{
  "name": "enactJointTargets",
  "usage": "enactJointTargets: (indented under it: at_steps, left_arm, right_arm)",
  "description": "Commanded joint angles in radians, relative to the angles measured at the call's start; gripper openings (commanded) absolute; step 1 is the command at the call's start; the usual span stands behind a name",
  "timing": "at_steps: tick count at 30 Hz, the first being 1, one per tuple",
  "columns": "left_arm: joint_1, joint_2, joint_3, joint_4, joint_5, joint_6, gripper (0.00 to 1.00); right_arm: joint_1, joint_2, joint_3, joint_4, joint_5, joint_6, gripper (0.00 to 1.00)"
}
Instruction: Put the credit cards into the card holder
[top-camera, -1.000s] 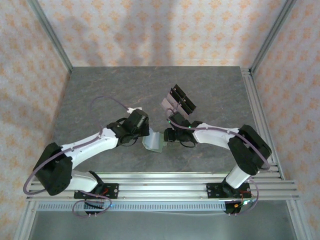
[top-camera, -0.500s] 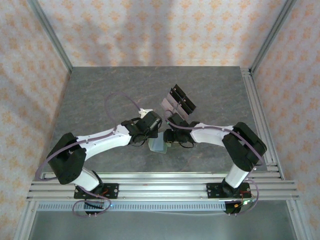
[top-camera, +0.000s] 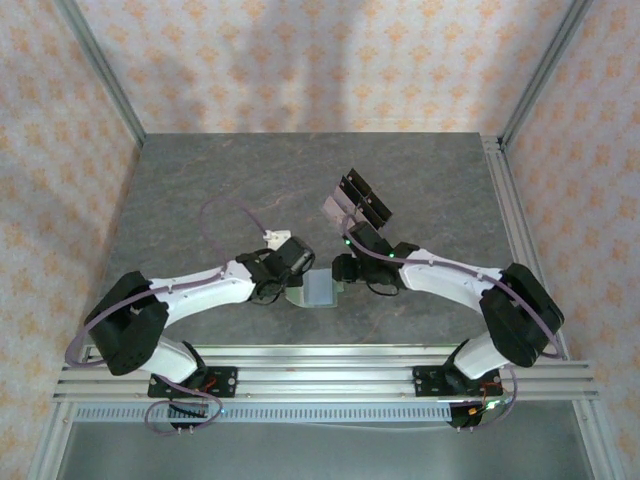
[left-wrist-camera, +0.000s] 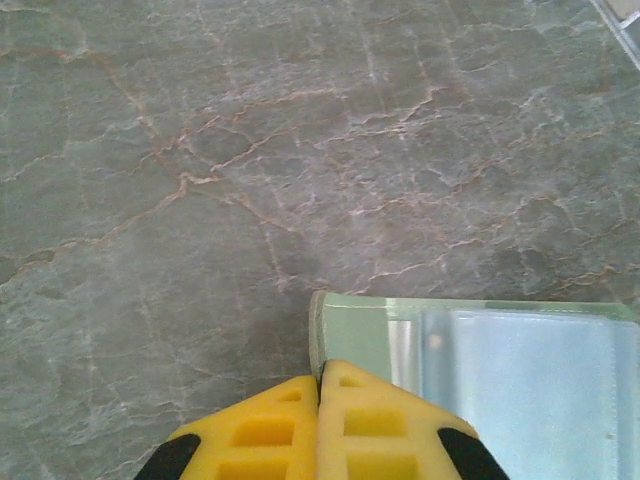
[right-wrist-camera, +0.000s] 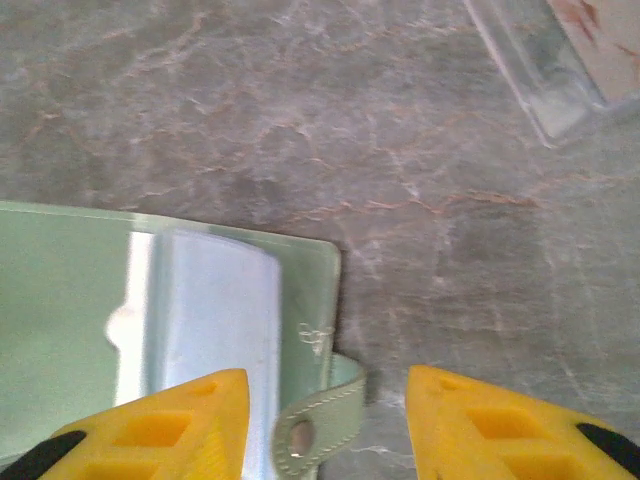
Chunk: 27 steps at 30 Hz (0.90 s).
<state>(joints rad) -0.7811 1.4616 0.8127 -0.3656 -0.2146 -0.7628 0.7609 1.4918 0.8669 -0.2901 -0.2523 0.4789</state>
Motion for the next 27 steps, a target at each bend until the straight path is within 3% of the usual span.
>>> enactJointTargets:
  at_steps: [1, 10, 11, 15, 17, 27]
  left_arm:
    - [0.003, -0.028, -0.034, 0.028, -0.054, -0.030, 0.00]
    - [0.024, -0.015, -0.079, 0.055, -0.048, -0.041, 0.00]
    - [0.029, -0.014, -0.087, 0.061, -0.047, -0.041, 0.05]
    - [0.053, -0.022, -0.117, 0.081, -0.044, -0.040, 0.39]
    - [0.071, -0.025, -0.134, 0.091, -0.039, -0.038, 0.48]
    - [0.112, -0.009, -0.205, 0.141, -0.017, -0.039, 0.50]
  right_arm:
    - [0.019, 0.027, 0.067, -0.021, -0.046, 0.006, 0.45]
    - [0.058, 0.152, 0.134, 0.020, -0.069, 0.027, 0.46]
    - [0.060, 0.167, 0.138, 0.024, -0.069, 0.029, 0.46]
    - [0.059, 0.217, 0.145, 0.034, -0.064, 0.031, 0.46]
    - [0.060, 0.239, 0.151, 0.035, -0.064, 0.031, 0.46]
    - [0.061, 0.257, 0.160, 0.039, -0.072, 0.038, 0.45]
